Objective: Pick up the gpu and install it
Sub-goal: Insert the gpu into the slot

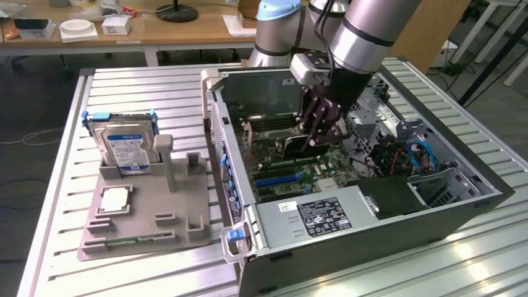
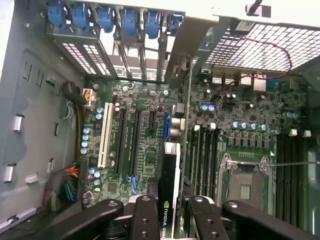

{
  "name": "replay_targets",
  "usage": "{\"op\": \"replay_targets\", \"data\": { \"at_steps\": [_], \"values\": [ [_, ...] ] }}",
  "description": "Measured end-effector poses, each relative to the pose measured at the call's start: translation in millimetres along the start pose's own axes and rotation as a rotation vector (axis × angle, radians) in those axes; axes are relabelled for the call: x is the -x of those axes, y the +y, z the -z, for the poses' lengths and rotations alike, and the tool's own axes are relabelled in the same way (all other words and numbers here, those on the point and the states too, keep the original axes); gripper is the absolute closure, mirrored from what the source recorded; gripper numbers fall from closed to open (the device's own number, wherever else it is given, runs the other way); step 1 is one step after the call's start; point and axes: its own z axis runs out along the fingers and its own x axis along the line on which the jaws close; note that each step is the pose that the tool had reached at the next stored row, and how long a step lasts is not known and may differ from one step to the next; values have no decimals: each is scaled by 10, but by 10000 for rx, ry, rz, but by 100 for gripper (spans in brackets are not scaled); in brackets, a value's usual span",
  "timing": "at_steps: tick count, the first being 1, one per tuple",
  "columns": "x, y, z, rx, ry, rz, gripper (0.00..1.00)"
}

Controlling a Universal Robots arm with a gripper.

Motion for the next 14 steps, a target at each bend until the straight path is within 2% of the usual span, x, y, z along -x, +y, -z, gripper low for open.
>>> {"op": "replay_targets", "data": {
  "at_steps": [7, 14],
  "values": [
    [-3, -1, -97, -11, 49, 119, 72],
    [-4, 15, -229, -12, 58, 169, 72]
  ]
}}
